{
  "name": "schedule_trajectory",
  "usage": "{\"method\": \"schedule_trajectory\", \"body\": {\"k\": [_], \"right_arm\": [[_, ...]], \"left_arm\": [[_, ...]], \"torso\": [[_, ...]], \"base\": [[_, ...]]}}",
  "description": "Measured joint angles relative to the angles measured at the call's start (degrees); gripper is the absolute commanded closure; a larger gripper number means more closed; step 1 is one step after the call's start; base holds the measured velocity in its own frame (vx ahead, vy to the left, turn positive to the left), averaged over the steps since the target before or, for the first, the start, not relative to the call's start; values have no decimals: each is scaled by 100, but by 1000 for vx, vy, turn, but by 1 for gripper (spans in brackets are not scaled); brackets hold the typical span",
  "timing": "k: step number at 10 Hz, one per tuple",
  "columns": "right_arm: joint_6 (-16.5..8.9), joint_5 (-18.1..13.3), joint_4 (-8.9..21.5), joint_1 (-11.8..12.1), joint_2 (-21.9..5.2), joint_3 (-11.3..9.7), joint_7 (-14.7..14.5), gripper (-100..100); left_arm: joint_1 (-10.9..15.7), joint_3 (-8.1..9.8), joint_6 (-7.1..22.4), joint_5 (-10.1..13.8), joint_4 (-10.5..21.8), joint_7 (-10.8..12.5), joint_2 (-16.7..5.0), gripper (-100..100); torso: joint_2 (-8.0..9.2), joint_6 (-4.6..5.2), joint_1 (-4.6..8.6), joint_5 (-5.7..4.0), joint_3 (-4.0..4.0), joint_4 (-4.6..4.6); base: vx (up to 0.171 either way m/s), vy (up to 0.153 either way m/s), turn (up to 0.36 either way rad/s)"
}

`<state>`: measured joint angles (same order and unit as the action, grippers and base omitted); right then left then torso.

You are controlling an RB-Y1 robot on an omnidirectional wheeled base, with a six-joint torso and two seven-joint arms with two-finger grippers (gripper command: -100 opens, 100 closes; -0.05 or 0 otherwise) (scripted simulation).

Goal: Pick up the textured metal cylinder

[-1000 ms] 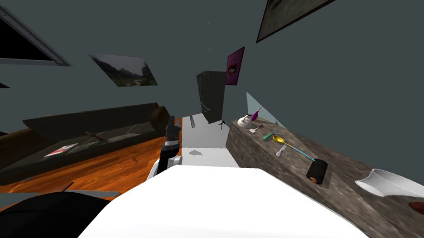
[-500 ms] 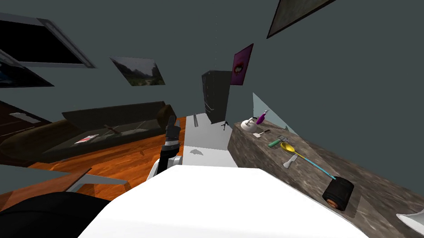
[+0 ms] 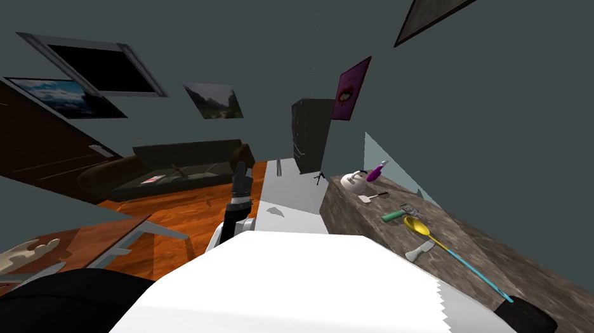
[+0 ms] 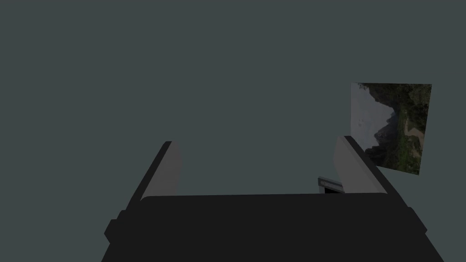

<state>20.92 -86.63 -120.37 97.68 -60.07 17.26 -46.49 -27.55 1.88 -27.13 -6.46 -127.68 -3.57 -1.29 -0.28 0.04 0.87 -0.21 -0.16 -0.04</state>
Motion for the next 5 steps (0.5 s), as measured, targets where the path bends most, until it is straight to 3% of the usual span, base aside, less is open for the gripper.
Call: {"method": "schedule_trajectory", "body": {"k": [2, 5], "right_arm": [[-25, -193, 237, 148, -137, 224, -248, -100], [-88, -460, 372, 267, -284, 397, -282, -100]], "left_arm": [[0, 1, 0, 0, 0, 0, 0, 0], [0, 0, 0, 0, 0, 0, 0, 0]], "torso": [[6, 2, 14, -4, 4, 2], [12, 4, -18, 3, 7, 4]], "base": [[38, -200, 120], [22, -154, 117]]}}
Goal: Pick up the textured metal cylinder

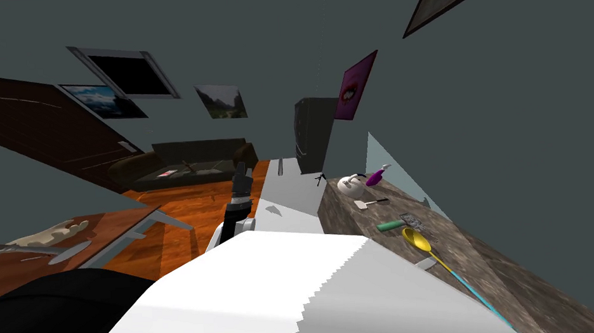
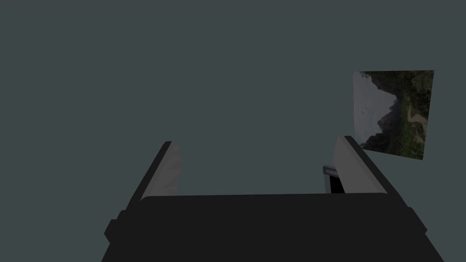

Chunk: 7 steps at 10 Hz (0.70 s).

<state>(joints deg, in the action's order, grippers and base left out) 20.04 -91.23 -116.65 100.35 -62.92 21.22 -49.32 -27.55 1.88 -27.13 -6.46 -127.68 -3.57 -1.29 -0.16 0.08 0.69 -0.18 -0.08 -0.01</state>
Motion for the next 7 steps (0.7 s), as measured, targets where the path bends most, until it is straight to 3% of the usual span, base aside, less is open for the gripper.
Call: {"method": "schedule_trajectory", "body": {"k": [1, 2, 3, 7], "right_arm": [[-37, -115, 98, -32, -49, -12, -20, -100], [-46, -128, 109, -36, -55, -11, -20, 0], [-45, -127, 108, -36, -55, -10, -20, -100], [-60, -127, 444, -443, -38, -332, -63, -100]], "left_arm": [[0, 0, 0, 0, 0, 0, 0, 0], [0, 0, 0, 0, 0, 0, 1, 0], [0, -1, 0, 0, 0, 0, 1, 0], [0, -2, 0, 0, 0, 0, 2, 0]], "torso": [[-1, 0, 1, -1, -1, 0], [3, 3, -30, 5, 2, 1], [7, 4, -54, 12, 4, 2], [13, 4, -78, 18, 8, 3]], "base": [[10, -74, 35], [2, -15, -1], [-5, 6, 55], [-10, 22, 49]]}}
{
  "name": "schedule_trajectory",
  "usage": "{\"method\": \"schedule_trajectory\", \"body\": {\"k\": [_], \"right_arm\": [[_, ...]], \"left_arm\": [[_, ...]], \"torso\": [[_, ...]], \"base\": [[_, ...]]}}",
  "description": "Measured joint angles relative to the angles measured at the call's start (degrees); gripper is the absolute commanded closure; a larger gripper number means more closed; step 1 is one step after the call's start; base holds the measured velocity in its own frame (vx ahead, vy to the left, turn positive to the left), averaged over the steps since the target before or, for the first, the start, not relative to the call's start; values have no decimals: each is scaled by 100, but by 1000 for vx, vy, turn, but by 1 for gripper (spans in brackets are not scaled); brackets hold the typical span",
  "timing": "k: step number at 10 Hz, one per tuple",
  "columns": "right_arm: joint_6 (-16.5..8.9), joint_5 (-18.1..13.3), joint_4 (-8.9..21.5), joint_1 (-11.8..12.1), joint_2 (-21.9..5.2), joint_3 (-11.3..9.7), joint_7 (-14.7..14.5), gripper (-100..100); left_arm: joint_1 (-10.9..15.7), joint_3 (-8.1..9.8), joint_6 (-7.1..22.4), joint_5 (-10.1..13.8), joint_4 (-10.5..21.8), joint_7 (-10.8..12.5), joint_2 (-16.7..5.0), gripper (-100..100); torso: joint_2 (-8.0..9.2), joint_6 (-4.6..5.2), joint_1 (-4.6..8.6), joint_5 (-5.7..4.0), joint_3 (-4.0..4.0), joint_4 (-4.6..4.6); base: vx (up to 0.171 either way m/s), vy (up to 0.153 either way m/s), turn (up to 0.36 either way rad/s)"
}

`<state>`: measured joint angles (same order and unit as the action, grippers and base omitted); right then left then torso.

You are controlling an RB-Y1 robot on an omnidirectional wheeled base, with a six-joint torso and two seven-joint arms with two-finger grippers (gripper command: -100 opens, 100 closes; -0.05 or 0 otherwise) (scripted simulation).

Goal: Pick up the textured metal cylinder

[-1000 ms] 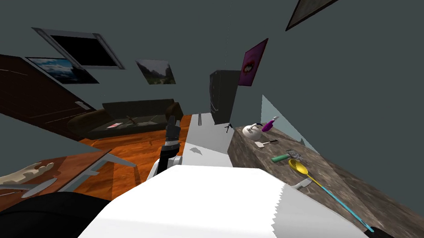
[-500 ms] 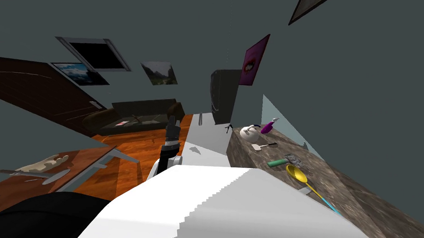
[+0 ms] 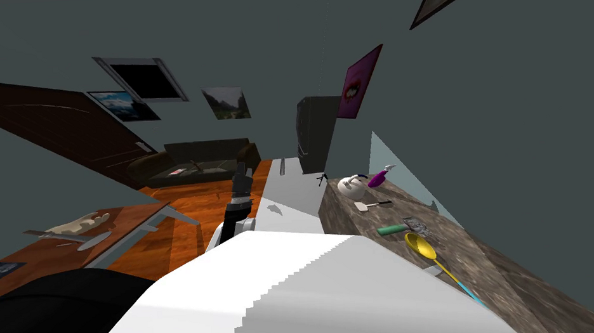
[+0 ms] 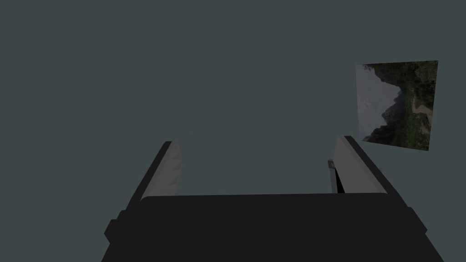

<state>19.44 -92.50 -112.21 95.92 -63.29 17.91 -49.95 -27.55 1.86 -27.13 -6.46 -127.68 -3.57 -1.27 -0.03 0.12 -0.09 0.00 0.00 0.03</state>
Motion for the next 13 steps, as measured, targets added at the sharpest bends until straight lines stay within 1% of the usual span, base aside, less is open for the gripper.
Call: {"method": "schedule_trajectory", "body": {"k": [1, 2, 6, 7, 8, 9, 10, 12, 13], "right_arm": [[-13, -10, 98, -122, 15, -109, -6, -100], [-16, -10, 110, -134, 16, -123, -12, 100], [-13, -8, 115, -127, 20, -125, -6, 100], [-13, -8, 114, -128, 19, -125, -7, 0], [-13, -8, 114, -128, 19, -124, -7, 100], [-12, -30, 17, -23, 7, -39, 21, 100], [-4, 16, -54, 75, 9, 47, -12, 100], [6, -16, -257, 307, -15, 235, 43, 100], [8, -14, -268, 319, -16, 247, 45, 0]], "left_arm": [[0, 0, 0, 0, 0, 0, 0, 0], [0, 0, 0, 0, 0, 0, 0, 0], [0, 0, 0, 0, 0, 0, 0, 0], [0, 0, 0, 0, 0, 0, 0, 0], [0, 0, 0, 0, 0, 0, 0, 0], [-1, 1, 0, 0, 0, 0, 0, 0], [-1, 1, 0, 0, 0, 0, 0, 0], [-1, 1, 0, 0, 0, 0, 0, 0], [0, 0, 0, 0, 0, 0, 0, 0]], "torso": [[1, 0, 0, 0, 1, 0], [-1, 1, 3, 0, 0, 0], [-9, -6, 5, -1, -4, 0], [-9, -6, 6, -1, -5, -1], [-9, -5, 6, -1, -5, -1], [-11, -4, 8, 1, -6, -2], [-12, -3, 10, 0, -6, -2], [-15, -5, 10, 2, -8, -3], [-14, -6, 7, 1, -8, -2]], "base": [[-6, 10, 8], [0, 0, 0], [-1, 0, -4], [0, 0, 0], [9, -16, -64], [11, -24, -62], [9, -29, -55], [11, -19, -34], [0, 0, 0]]}}
